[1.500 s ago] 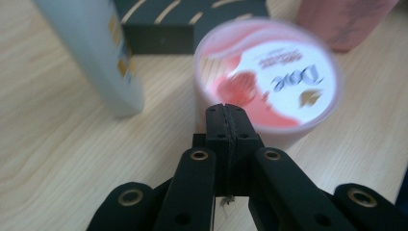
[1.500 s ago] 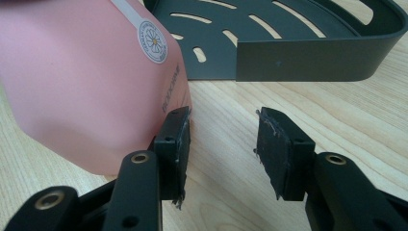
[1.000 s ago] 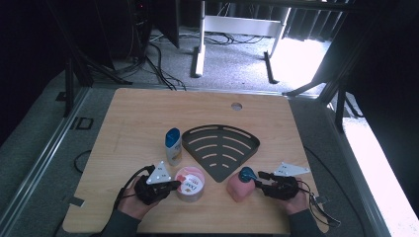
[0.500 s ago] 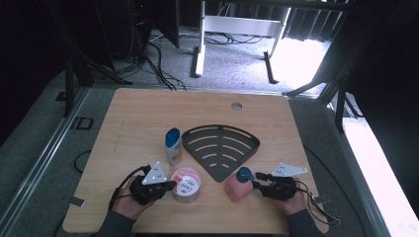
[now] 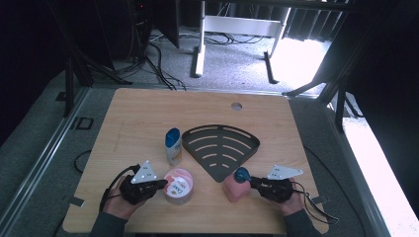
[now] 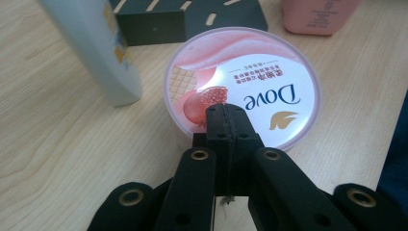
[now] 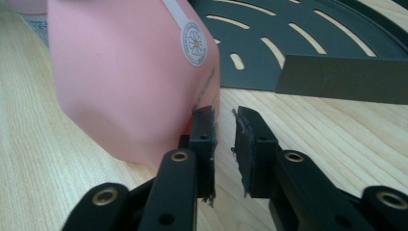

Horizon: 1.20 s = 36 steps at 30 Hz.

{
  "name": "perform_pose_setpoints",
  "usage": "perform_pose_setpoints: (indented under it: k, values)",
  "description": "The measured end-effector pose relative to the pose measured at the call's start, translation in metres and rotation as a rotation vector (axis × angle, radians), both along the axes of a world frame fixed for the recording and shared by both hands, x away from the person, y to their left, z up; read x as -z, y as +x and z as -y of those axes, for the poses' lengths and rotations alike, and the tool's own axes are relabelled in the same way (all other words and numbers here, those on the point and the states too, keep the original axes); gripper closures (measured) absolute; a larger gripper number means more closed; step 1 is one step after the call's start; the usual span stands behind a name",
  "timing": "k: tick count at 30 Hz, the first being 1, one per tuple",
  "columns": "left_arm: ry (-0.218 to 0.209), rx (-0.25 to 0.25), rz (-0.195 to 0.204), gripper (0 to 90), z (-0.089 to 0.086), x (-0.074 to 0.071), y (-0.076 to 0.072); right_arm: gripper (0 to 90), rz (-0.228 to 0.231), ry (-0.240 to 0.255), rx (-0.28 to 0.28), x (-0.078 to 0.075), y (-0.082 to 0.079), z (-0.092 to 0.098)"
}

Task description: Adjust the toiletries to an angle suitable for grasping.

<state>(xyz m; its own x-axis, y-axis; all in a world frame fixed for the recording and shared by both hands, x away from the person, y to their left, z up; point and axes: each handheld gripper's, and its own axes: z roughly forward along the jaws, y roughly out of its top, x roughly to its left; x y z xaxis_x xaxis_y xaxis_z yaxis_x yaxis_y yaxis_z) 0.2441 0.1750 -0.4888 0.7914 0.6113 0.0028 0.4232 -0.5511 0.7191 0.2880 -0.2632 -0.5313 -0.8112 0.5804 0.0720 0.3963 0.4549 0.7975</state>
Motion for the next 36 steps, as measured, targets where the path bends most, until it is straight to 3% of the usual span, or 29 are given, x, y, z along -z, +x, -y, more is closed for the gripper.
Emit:
perform_pose_setpoints:
  k: [12,18,25,27,28,31,36]
  values:
    - [0.007,-0.033,0.002,90.0,-0.008,0.000,-0.001,81.0,-0.003,0.003,-0.056,0.000,-0.005,-0.016]
    - [-0.051,-0.028,0.001,90.0,-0.006,-0.004,-0.002,81.5,-0.005,0.004,-0.093,0.000,-0.008,-0.025]
    - [-0.088,0.052,0.018,90.0,0.017,-0.014,-0.008,82.4,-0.009,0.010,-0.125,0.002,-0.012,-0.038]
    - [-0.088,0.052,0.018,89.9,0.017,-0.014,-0.008,82.9,-0.004,0.007,-0.126,0.002,-0.013,-0.040]
    - [-0.102,0.109,0.023,89.9,0.033,-0.019,-0.010,83.1,-0.007,0.010,-0.136,0.002,-0.014,-0.043]
    - [-0.112,0.148,0.017,89.9,0.045,-0.020,-0.010,83.4,-0.004,0.013,-0.146,0.003,-0.016,-0.048]
    - [-0.131,0.169,0.006,89.9,0.060,-0.020,-0.008,83.8,-0.004,0.019,-0.168,0.004,-0.017,-0.057]
